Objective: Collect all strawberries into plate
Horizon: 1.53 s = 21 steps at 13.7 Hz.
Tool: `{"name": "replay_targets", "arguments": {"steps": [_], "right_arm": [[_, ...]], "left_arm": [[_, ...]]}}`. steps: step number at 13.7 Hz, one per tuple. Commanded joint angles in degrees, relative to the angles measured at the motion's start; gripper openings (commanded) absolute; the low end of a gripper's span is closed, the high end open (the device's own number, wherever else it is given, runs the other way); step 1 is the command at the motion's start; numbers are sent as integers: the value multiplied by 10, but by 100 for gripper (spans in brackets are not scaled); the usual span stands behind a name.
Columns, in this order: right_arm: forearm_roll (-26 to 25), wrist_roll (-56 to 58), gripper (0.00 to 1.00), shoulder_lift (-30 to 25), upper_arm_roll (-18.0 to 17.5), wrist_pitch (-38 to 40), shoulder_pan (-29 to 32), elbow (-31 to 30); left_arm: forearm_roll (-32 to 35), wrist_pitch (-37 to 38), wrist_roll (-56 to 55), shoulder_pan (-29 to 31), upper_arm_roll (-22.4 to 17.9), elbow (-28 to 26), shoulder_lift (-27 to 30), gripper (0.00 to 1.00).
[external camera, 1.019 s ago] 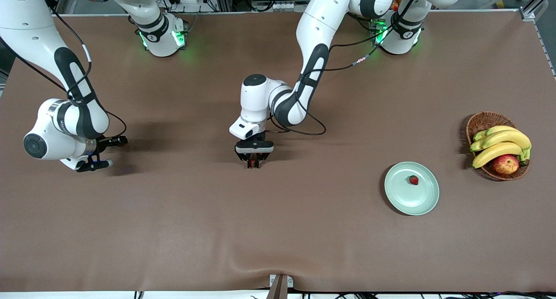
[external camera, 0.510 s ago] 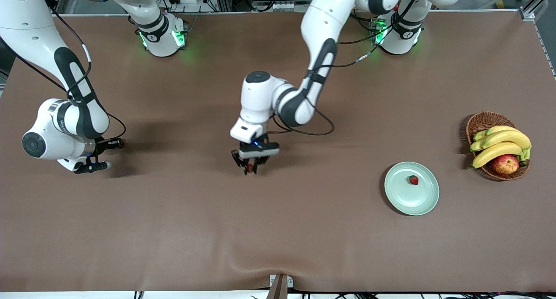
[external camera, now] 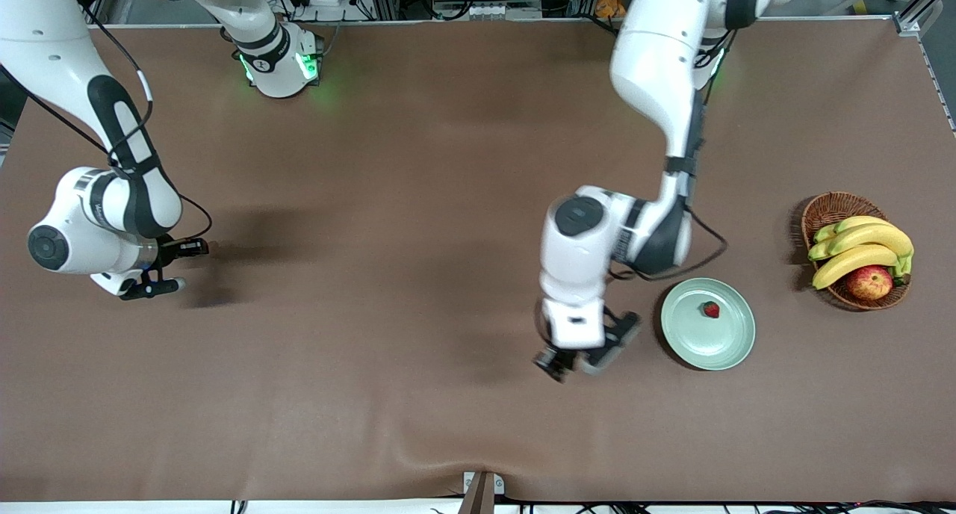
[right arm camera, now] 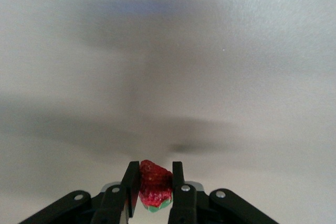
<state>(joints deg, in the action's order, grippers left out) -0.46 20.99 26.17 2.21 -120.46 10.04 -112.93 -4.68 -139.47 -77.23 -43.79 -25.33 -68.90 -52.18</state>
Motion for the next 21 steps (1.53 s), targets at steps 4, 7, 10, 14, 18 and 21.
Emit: {"name": "replay_targets", "arguments": {"steps": [4,7,10,14,18,21], "right_arm": [[14,-223,11,-63,-12,95,-135,63],[118,-350,11,-51,-12,76,-226,90],[154,-428,12,-14,-13,-13,-294,97],[154,-528,15,69,-13,-117,-378,135],[153,-571,18,138,-13,-143,-420,206],[153,-572,21,153,-13,-170,-433,209]], "left_arm": [[-10,138,5,71,5,-19,9,0],[-10,178,18,94,7,-38,25,0],[-10,177,69,112,11,-102,61,0],[-20,175,117,158,22,-149,76,0],[-20,156,159,173,29,-178,75,0],[-20,156,209,181,31,-189,77,99]]}}
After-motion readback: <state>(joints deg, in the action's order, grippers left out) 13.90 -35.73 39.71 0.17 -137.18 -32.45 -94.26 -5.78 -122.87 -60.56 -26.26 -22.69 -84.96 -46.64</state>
